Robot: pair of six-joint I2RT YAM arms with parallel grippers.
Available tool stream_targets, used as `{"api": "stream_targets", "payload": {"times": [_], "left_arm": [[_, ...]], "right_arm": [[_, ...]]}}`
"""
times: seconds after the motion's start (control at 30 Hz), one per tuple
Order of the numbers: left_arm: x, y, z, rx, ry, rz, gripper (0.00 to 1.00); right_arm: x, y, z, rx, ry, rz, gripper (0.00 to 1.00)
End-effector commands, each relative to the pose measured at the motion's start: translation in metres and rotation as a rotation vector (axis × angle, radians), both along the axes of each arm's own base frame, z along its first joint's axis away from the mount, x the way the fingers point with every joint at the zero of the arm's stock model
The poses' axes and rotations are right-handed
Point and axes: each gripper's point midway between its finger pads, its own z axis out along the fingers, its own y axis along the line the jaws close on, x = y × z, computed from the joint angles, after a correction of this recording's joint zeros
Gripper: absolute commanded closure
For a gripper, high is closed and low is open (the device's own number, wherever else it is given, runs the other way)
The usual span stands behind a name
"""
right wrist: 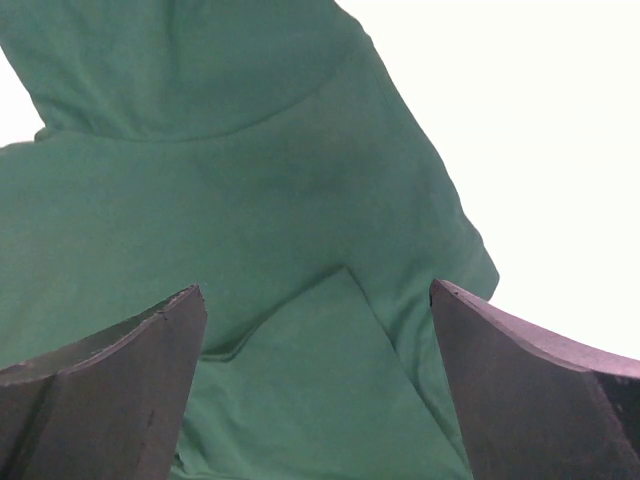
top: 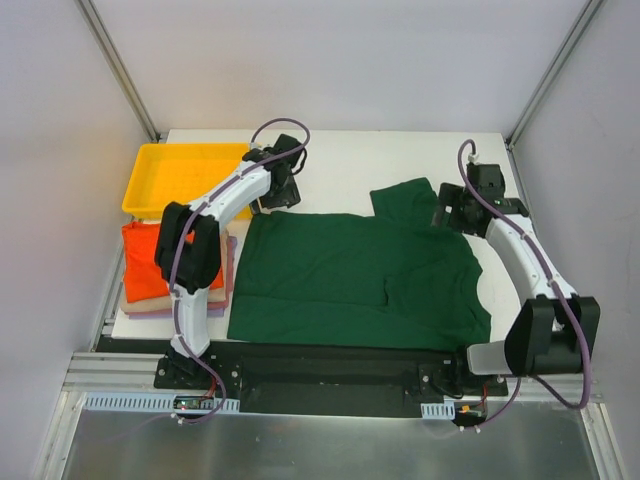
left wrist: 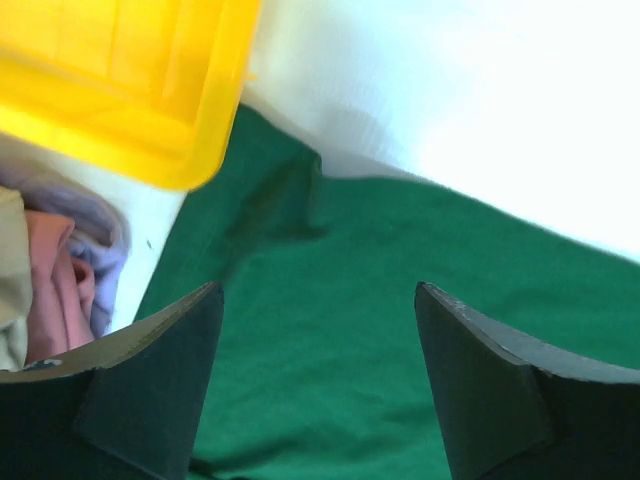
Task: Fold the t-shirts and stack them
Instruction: Grap the side of the flattened tshirt furthest away from the robot with both arms
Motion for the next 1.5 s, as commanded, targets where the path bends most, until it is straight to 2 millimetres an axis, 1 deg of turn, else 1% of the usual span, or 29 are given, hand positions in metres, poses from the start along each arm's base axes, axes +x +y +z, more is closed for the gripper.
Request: {"api": "stream_targets", "payload": {"times": [0.0, 0.07, 0.17, 0.27, 0.3, 0.33, 0.43, 0.5, 0.53, 0.63, 0.73, 0.8, 0.83, 0.87, 0.9, 0.93, 0.97, 1.0, 1.03, 1.1, 1.13, 1.17, 1.2, 1.23, 1.3, 1.4, 1.47], "left_arm": [[0.015, 0.001, -0.008, 0.02, 0.033, 0.016, 0.25], [0.02, -0.005, -0.024, 0.008, 0.059, 0.036, 0.28], [0.028, -0.003, -0.037, 0.028, 0.079, 0.068, 0.32], [0.032, 0.0, -0.046, 0.045, 0.091, 0.086, 0.33], [0.033, 0.002, -0.049, 0.046, 0.1, 0.088, 0.33], [0.034, 0.004, -0.053, 0.049, 0.111, 0.091, 0.33], [0.037, 0.008, -0.058, 0.048, 0.124, 0.104, 0.35], [0.036, 0.007, -0.063, 0.026, 0.146, 0.107, 0.39], [0.035, 0.008, -0.065, 0.02, 0.154, 0.112, 0.4], [0.027, 0.009, -0.068, 0.021, 0.175, 0.121, 0.41], [0.026, 0.011, -0.07, 0.026, 0.178, 0.131, 0.45], [0.025, 0.011, -0.073, 0.031, 0.184, 0.131, 0.51], [0.025, 0.011, -0.073, 0.031, 0.185, 0.133, 0.51], [0.025, 0.011, -0.075, 0.029, 0.19, 0.13, 0.55], [0.026, 0.011, -0.076, 0.029, 0.193, 0.129, 0.59], [0.027, 0.01, -0.076, 0.028, 0.192, 0.127, 0.62], [0.029, 0.009, -0.075, 0.022, 0.188, 0.126, 0.65], [0.03, 0.008, -0.074, 0.02, 0.186, 0.126, 0.66], [0.031, 0.007, -0.074, 0.018, 0.183, 0.125, 0.69], [0.034, 0.006, -0.072, 0.016, 0.177, 0.118, 0.79], [0.034, 0.006, -0.072, 0.016, 0.178, 0.115, 0.81], [0.033, 0.006, -0.072, 0.016, 0.18, 0.115, 0.88], [0.033, 0.006, -0.071, 0.016, 0.18, 0.116, 0.94], [0.032, 0.007, -0.071, 0.018, 0.182, 0.113, 0.99], [0.031, 0.007, -0.07, 0.017, 0.184, 0.107, 1.0], [0.028, 0.006, -0.068, 0.011, 0.189, 0.094, 1.0], [0.028, 0.007, -0.064, 0.011, 0.182, 0.093, 1.0]], "right_arm": [[0.05, 0.001, 0.024, -0.023, -0.091, 0.051, 0.04], [0.065, 0.009, 0.023, 0.01, -0.105, 0.07, 0.04], [0.087, 0.016, 0.024, 0.037, -0.132, 0.091, 0.04], [0.108, 0.021, 0.024, 0.048, -0.157, 0.109, 0.04], [0.117, 0.03, 0.024, 0.081, -0.173, 0.148, 0.04], [0.125, 0.032, 0.024, 0.087, -0.181, 0.16, 0.04], [0.143, 0.039, 0.016, 0.102, -0.168, 0.187, 0.04], [0.153, 0.039, 0.011, 0.103, -0.157, 0.186, 0.04], [0.158, 0.037, 0.004, 0.095, -0.144, 0.172, 0.04], [0.173, 0.032, -0.005, 0.073, -0.125, 0.145, 0.04], [0.189, 0.036, -0.015, 0.086, -0.08, 0.139, 0.04], [0.197, 0.037, -0.023, 0.087, -0.048, 0.13, 0.04], [0.203, 0.036, -0.026, 0.086, -0.043, 0.111, 0.04], [0.207, 0.036, -0.031, 0.086, -0.036, 0.103, 0.04], [0.212, 0.036, -0.032, 0.088, -0.038, 0.096, 0.04], [0.217, 0.036, -0.035, 0.088, -0.03, 0.088, 0.04], [0.22, 0.03, -0.04, 0.062, -0.014, 0.06, 0.04], [0.226, 0.028, -0.04, 0.055, -0.004, 0.043, 0.04], [0.23, 0.026, -0.044, 0.046, 0.013, 0.028, 0.04], [0.237, 0.028, -0.052, 0.055, 0.04, 0.023, 0.04], [0.238, 0.029, -0.057, 0.054, 0.06, 0.024, 0.04], [0.241, 0.028, -0.06, 0.046, 0.069, 0.02, 0.04], [0.242, 0.028, -0.071, 0.036, 0.091, 0.016, 0.04], [0.243, 0.028, -0.075, 0.03, 0.103, 0.016, 0.04], [0.24, 0.031, -0.083, 0.05, 0.143, 0.003, 0.04], [0.238, 0.025, -0.083, 0.018, 0.162, -0.026, 0.04], [0.233, 0.027, -0.085, 0.023, 0.176, -0.031, 0.03]]}}
